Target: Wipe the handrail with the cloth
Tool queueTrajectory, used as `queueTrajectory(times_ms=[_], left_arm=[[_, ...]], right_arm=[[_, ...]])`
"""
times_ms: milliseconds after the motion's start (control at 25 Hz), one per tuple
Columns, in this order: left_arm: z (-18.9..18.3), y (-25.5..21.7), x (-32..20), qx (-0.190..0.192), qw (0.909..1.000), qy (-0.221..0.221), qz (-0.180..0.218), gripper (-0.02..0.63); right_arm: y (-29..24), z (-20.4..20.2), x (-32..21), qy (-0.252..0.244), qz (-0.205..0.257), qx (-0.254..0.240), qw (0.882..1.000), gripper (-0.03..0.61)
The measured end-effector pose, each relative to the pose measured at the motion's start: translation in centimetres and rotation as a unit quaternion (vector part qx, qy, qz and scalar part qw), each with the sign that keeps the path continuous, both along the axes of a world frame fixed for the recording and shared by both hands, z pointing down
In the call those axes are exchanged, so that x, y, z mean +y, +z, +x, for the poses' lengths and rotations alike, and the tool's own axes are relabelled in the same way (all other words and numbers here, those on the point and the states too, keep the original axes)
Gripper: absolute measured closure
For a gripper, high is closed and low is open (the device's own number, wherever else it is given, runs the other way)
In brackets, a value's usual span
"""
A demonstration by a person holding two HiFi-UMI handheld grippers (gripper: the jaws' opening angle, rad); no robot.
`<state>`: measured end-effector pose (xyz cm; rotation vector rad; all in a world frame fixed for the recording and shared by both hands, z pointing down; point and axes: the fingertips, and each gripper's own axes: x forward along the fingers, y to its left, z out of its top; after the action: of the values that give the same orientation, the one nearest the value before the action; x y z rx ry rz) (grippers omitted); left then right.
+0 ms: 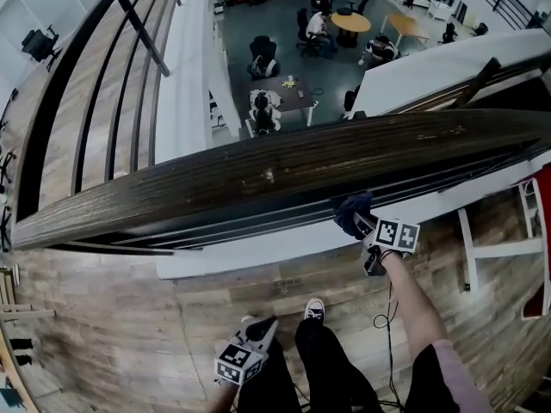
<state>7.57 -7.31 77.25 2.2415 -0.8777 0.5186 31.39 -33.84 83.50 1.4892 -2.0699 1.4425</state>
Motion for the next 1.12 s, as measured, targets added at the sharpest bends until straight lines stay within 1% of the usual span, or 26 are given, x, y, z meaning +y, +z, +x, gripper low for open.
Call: queueTrajectory(times_ms=[120, 280, 400, 520, 680, 760, 920, 1040, 1120], left_arm=[[1.8, 0.2, -0.6, 0.006, 1.0000, -0.003, -0.005, 0.612], [3.5, 0.9, -0.8, -0.006, 0.9998, 0.008, -0.015, 0.612], [4.2, 0.8, -0.9, -0.007, 0.9997, 0.014, -0.020, 0.612], [4.5, 0.3, -1.4, -0.010, 0.9998, 0.011, -0.015, 0.612], [3.9, -0.3, -1.6, -0.003, 0.9998, -0.013, -0.016, 0.612], [3.2, -0.8, -1.5, -0.009, 0.9997, -0.020, -0.011, 0.612], [1.3, -2.9, -1.8, -0.024, 0.9993, -0.022, 0.017, 0.612], [-0.4, -4.1, -1.5, -0.015, 0.9984, -0.045, 0.030, 0.612], [-1.5, -5.3, -1.4, -0.007, 0.9977, -0.056, 0.037, 0.612]], right_arm=[[0.1, 3.5, -0.7, 0.010, 0.000, 0.007, 1.000, 0.474], [0.6, 7.5, -1.4, 0.027, -0.004, 0.018, 0.999, 0.474], [0.5, 10.1, -1.8, 0.049, -0.012, 0.025, 0.998, 0.474], [0.4, 13.0, -2.0, 0.084, -0.021, 0.035, 0.996, 0.474], [0.4, 15.7, -1.9, 0.143, -0.029, 0.034, 0.989, 0.474], [-0.3, 15.5, -1.5, 0.149, -0.020, 0.028, 0.988, 0.474], [-2.7, 13.3, -0.2, 0.137, 0.012, -0.003, 0.990, 0.474], [-5.2, 11.3, 1.8, 0.141, 0.028, -0.031, 0.989, 0.474], [-7.2, 9.5, 3.7, 0.151, 0.039, -0.055, 0.986, 0.474]])
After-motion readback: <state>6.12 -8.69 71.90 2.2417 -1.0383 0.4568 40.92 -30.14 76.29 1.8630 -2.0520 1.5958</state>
